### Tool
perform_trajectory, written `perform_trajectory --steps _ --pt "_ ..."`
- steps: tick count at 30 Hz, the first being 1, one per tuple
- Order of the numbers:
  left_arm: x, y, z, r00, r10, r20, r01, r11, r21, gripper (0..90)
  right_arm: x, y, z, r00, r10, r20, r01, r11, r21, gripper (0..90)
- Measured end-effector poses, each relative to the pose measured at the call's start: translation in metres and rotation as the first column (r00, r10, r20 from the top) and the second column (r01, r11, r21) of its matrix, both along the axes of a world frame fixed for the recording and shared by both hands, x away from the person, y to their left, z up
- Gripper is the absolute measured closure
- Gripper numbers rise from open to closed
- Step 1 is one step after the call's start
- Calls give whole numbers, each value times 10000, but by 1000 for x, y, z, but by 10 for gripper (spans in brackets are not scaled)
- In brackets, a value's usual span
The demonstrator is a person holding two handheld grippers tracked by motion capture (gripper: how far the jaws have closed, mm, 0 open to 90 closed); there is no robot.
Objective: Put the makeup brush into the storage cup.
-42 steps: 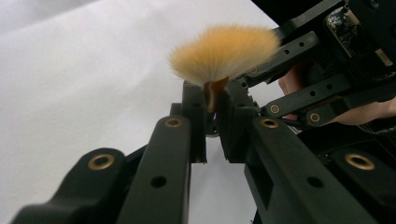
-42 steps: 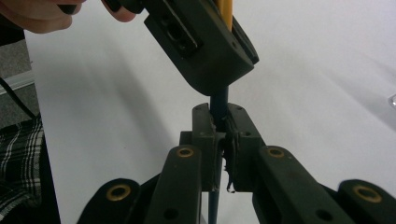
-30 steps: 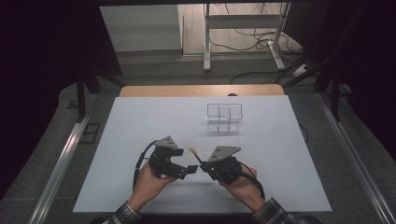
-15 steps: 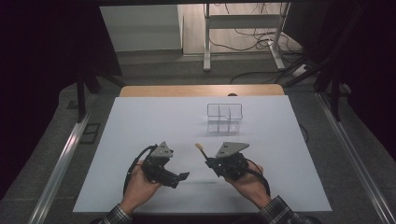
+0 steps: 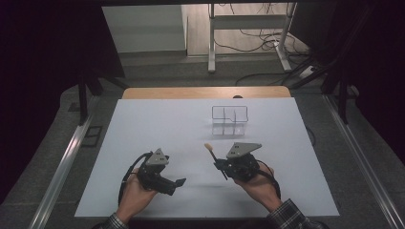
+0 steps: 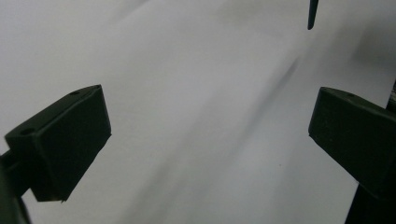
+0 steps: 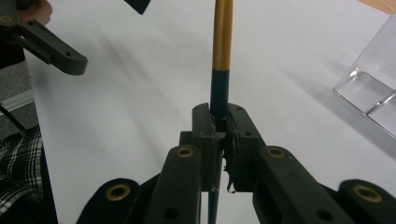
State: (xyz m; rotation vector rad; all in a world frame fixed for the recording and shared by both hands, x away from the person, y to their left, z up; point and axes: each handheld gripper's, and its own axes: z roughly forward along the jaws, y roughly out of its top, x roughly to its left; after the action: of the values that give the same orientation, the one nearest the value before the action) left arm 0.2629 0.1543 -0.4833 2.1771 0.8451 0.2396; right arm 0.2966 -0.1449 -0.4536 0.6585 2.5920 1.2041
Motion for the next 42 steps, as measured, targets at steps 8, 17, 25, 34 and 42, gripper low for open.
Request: perform_trajectory --steps 8,17,25,34,42 --pt "-9 14 -4 9994 322 104 -322 9995 -22 0 3 -5 1 9999 -119 -32 119 9999 59 837" --pt "-19 28 -8 9975 527 469 -537 9983 210 0 6 -11 1 9994 -301 -146 303 9995 90 837" --pt "-26 36 -10 9962 734 466 -743 9971 176 0 11 -18 1 9979 -592 -246 597 9980 201 835" --pt "-33 48 -14 9934 1085 378 -1095 9937 243 0 16 -28 4 9955 -884 -335 896 9953 360 834" --pt "-38 56 -15 9925 1191 261 -1198 9925 252 0 22 -37 8 9934 -1090 -370 1108 9925 509 834"
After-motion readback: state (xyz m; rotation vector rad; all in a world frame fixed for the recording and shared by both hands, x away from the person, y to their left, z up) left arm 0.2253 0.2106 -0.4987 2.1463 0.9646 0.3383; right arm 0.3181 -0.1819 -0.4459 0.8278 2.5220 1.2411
